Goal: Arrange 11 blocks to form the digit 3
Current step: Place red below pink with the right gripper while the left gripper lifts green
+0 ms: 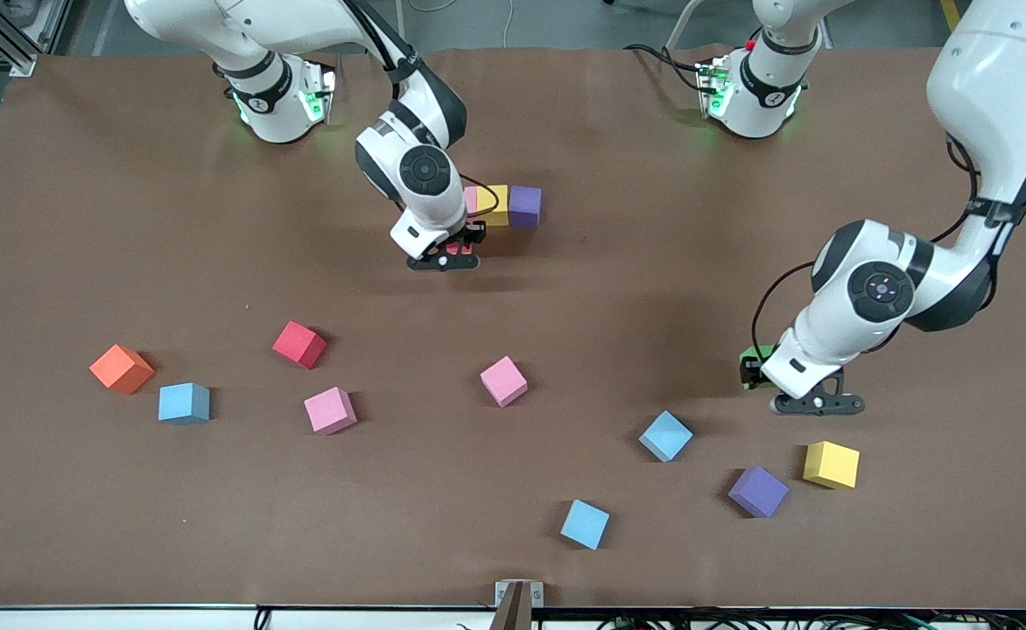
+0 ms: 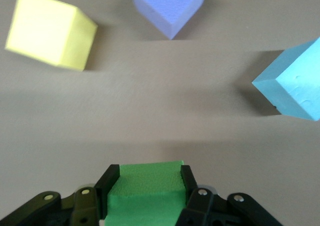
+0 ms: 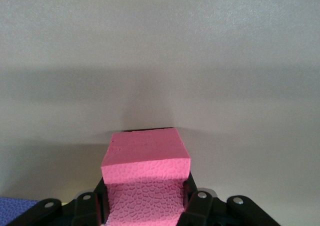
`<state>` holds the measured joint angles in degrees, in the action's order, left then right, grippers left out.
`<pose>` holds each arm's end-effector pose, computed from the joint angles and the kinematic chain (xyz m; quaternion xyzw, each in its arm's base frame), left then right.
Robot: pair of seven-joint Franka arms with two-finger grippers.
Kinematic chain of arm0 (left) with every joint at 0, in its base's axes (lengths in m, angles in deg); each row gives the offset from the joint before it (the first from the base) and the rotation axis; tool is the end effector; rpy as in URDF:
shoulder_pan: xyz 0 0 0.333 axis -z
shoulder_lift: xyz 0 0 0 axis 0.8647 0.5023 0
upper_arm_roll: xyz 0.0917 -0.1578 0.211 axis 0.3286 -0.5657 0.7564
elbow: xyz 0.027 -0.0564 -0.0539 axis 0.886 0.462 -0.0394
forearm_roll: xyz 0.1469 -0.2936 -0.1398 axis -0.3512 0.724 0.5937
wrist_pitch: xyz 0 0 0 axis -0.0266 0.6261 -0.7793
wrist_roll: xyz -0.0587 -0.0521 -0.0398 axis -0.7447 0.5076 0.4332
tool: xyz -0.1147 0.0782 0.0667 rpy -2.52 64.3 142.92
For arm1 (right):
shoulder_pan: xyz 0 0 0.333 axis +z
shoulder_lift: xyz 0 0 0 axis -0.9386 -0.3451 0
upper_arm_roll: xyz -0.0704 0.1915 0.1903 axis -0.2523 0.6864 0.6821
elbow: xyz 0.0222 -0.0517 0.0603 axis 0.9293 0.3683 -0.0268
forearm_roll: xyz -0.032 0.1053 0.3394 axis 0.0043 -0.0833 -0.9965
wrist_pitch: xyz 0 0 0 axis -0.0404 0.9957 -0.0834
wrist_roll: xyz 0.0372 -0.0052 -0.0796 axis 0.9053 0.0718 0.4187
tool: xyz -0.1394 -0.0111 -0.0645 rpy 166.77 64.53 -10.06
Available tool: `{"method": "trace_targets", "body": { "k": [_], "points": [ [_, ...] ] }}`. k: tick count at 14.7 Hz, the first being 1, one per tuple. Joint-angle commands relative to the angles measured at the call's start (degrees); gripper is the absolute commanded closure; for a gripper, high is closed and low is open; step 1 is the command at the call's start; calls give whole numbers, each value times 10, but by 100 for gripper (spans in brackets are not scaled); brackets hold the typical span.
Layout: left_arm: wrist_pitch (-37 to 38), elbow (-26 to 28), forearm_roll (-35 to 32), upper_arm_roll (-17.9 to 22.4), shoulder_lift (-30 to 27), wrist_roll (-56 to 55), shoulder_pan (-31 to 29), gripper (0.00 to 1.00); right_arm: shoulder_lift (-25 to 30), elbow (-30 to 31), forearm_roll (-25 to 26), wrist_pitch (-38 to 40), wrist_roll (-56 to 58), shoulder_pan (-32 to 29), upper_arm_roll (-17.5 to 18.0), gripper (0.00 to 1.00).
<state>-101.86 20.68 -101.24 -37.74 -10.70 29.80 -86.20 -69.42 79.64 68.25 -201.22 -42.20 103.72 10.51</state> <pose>0.5876 -0.1118 0.2419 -0.9992 -0.0225 -0.0294 0.0144 0.3507 0.3805 0.1646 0.9960 0.0081 -0.0888 0.0100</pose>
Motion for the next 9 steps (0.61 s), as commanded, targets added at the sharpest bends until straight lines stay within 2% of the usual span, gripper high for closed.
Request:
{"method": "trace_targets", "body": {
  "k": [1, 5, 9],
  "points": [
    [45, 11, 41, 1, -48, -79, 4, 86, 17, 15, 7, -2, -28, 12, -3, 100],
    [49, 5, 48, -34, -50, -322, 3, 92, 14, 14, 7, -1, -29, 15, -3, 100],
    [59, 4, 49, -52, -48, -514, 5, 97, 10, 14, 7, -4, -30, 19, -3, 100]
  ]
}}
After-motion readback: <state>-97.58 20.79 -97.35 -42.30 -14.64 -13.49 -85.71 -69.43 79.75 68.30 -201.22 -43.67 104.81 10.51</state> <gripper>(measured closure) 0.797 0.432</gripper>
